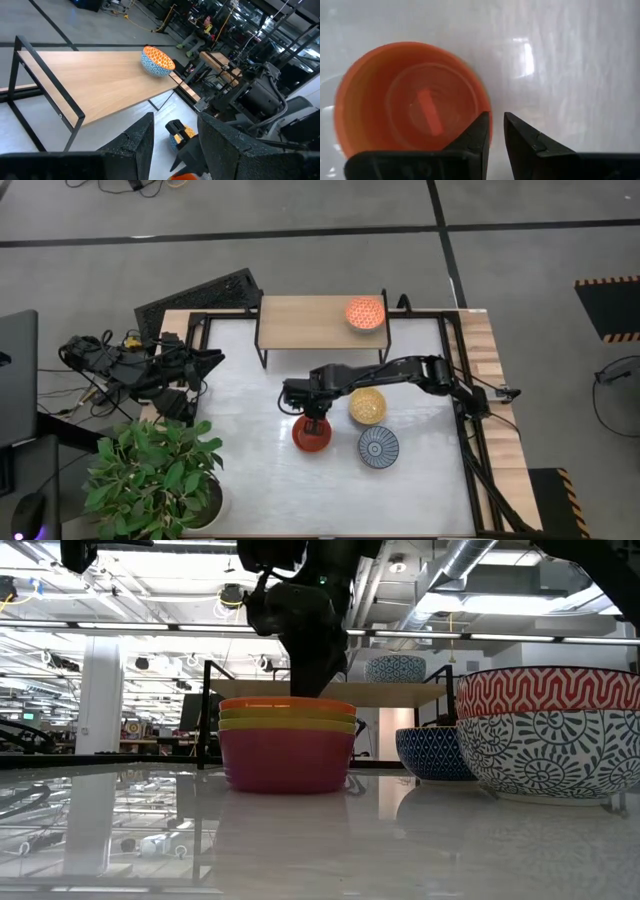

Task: Place and stack bowls onto a shelf
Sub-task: Put the orange bowl on the shelf

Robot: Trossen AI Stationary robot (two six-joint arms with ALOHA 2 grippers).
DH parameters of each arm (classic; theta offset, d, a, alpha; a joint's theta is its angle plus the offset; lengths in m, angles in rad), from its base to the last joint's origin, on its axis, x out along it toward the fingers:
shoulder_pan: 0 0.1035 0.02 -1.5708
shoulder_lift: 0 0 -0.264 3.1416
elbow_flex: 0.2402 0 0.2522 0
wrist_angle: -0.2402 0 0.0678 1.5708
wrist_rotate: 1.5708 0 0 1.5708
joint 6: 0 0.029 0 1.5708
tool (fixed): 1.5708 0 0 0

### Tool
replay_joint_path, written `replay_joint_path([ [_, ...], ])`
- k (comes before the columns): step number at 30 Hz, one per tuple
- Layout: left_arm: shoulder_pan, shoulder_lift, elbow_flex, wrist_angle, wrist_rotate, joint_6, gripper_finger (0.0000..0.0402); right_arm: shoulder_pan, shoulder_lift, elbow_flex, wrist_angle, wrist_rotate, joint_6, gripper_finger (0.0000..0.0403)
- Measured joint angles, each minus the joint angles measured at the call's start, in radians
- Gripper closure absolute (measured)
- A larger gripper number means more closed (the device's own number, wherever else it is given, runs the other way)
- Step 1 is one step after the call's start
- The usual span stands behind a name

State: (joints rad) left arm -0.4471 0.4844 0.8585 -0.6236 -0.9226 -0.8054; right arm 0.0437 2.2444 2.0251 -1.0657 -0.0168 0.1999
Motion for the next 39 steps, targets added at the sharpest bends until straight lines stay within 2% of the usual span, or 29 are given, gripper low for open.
replay_joint_path([
  [6, 0.0, 0.0, 0.0, 0.0, 0.0, 0.0, 0.0266, 0.004, 0.021, 0.0, -0.001, -0.044, -0.001, 0.0321],
  [19, 0.0, 0.0, 0.0, -0.001, 0.0, 0.0, 0.0266, 0.0, 0.019, 0.0, -0.007, -0.044, -0.016, 0.0322],
  [28, 0.0, 0.0, 0.0, -0.024, 0.0, -0.005, 0.0266, -0.001, 0.019, 0.0, -0.017, -0.045, -0.018, 0.0355],
  [32, 0.0, 0.0, 0.0, -0.023, 0.0, -0.005, 0.0266, 0.0, 0.019, 0.0, -0.019, -0.046, -0.018, 0.0383],
  [39, 0.0, 0.0, 0.0, -0.023, 0.0, -0.008, 0.0266, -0.007, 0.019, 0.0, -0.034, -0.049, 0.008, 0.0386],
])
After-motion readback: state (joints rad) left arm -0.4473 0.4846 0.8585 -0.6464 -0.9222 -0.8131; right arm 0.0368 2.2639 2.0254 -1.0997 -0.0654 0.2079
